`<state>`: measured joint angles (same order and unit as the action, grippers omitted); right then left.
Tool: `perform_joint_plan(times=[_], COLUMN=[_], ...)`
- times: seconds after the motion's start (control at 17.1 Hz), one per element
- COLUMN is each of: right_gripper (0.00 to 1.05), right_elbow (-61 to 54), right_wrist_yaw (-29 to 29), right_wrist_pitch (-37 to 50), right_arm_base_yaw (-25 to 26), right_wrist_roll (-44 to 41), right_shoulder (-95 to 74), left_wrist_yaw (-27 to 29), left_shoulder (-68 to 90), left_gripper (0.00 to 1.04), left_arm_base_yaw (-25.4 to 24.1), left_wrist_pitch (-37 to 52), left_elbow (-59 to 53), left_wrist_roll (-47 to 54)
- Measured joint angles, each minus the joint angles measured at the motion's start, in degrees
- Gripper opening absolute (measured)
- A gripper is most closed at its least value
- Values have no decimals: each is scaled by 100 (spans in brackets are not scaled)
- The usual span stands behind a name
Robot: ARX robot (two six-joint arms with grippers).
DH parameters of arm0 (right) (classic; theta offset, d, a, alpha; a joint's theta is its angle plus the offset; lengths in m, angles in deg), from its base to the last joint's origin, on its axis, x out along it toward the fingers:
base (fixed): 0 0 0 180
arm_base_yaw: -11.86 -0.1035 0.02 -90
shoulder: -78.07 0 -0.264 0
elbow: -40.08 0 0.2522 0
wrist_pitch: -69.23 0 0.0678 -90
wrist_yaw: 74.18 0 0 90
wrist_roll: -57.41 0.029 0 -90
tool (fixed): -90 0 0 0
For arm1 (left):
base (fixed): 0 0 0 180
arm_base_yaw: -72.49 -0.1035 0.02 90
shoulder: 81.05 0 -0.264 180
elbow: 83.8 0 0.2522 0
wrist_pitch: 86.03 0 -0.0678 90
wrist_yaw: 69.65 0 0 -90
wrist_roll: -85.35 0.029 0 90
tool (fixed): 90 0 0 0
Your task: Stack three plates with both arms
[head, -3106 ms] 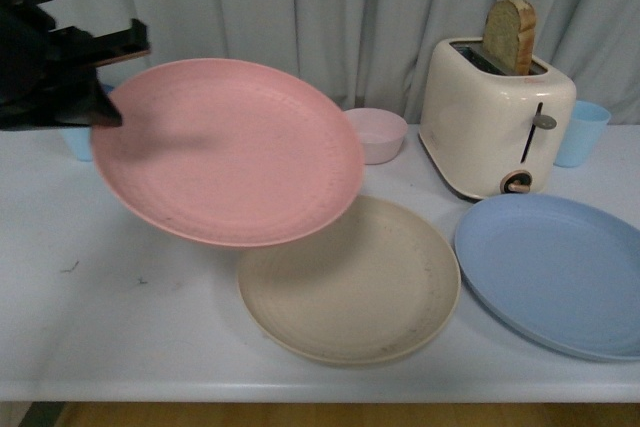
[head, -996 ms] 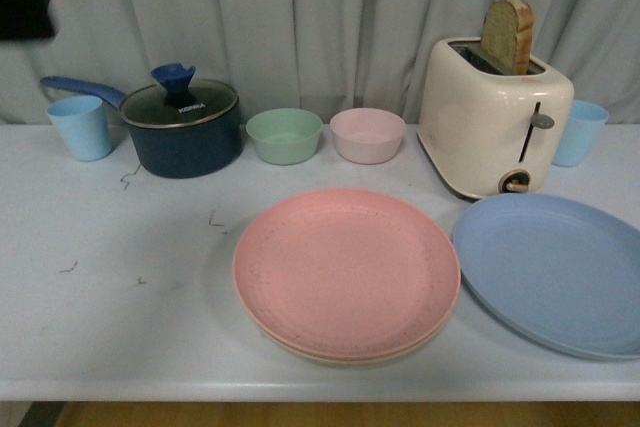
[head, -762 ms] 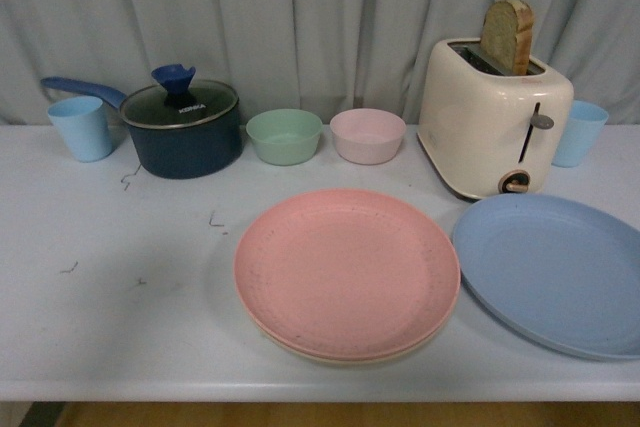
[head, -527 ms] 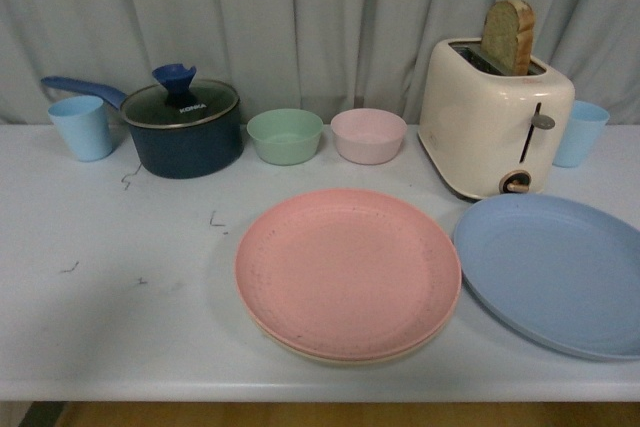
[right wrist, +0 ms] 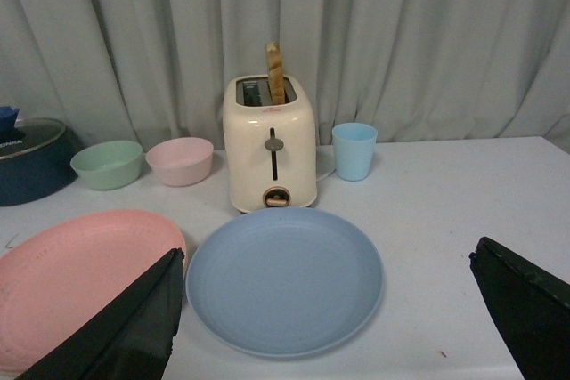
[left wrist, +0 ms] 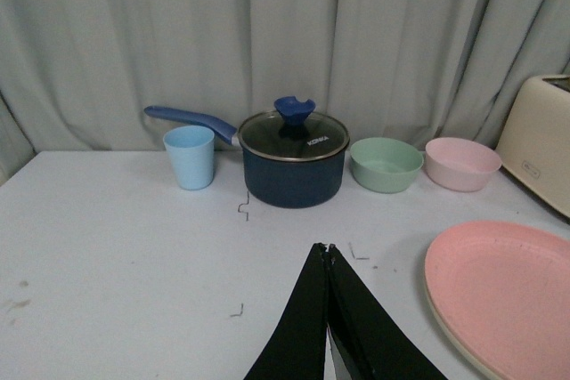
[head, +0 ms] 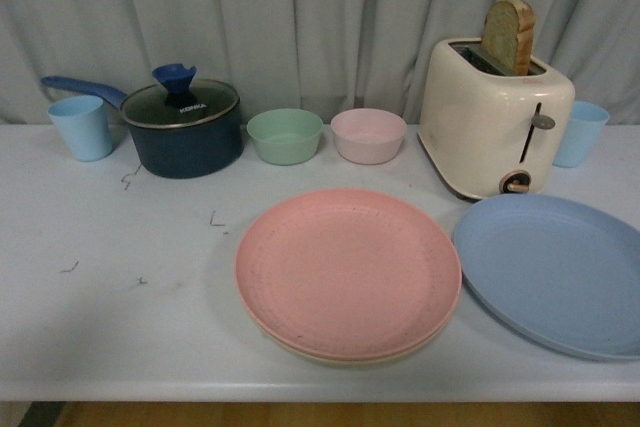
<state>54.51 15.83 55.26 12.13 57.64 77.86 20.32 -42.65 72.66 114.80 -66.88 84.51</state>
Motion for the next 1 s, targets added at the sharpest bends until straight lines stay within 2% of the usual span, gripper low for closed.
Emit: perform_joint_plan(times=[0.29,0.64,1.0], right_gripper=[98,98,98], right_elbow=[0,0,0], right_wrist_yaw=[0,0,0], right_wrist_pitch=[2,2,2], right_arm_base_yaw=[0,0,0], right_wrist_roll=[0,0,0], right_shoulder=[0,0,0], left_wrist_yaw=[4,4,2], left_shoulder=[-44,-1346,-2332], left_gripper=[2,2,2], left_arm_base_yaw=[0,-7,-7], left_wrist_pitch=[278,-1010,-1923], left_elbow=[-203,-251,-251], left_wrist_roll=[0,2,2])
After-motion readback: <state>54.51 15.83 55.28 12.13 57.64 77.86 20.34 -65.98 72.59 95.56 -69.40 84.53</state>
